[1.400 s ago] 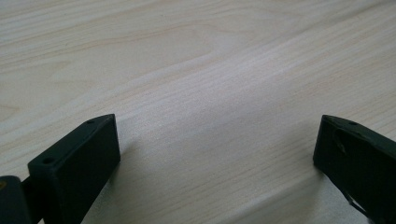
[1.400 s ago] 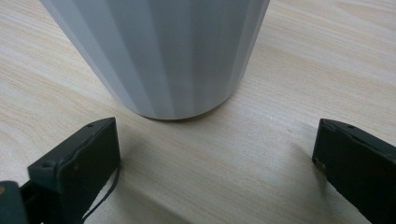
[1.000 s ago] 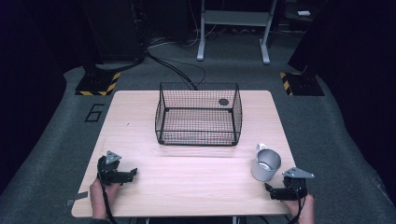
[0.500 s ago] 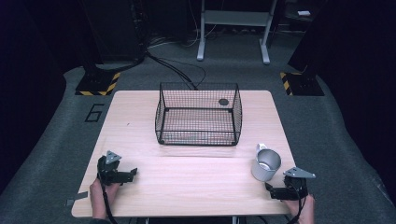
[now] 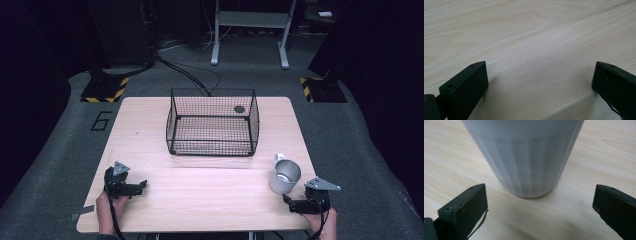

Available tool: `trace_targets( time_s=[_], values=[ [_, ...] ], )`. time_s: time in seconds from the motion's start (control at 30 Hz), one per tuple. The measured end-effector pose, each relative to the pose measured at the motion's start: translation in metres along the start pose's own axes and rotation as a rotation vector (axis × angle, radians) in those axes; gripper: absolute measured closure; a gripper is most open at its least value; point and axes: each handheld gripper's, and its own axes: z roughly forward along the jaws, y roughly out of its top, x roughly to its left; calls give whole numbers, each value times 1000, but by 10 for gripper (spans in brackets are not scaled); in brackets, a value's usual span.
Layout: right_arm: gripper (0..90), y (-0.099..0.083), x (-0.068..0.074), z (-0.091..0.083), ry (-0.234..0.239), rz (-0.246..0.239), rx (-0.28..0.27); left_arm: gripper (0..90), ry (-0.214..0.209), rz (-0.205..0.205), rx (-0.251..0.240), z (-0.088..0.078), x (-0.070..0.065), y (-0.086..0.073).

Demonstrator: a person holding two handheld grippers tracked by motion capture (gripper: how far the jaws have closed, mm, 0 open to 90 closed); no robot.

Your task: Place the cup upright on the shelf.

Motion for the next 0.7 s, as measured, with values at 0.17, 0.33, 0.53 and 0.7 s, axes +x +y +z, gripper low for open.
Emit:
trace_targets(
  time_s=[0.17, 0.33, 0.53, 0.7],
  values=[
    [0, 9, 2, -9, 6, 3, -34, 5, -2, -2, 2, 0, 0, 0],
    [0, 21, 7, -17, 17, -13, -53, 5, -2, -2, 3, 0, 0, 0],
    [0, 32, 8, -21, 12, -23, -75, 5, -2, -2, 2, 0, 0, 0],
    [0, 42, 9, -21, 15, -27, -85, 5, -2, -2, 3, 0, 0, 0]
  ],
)
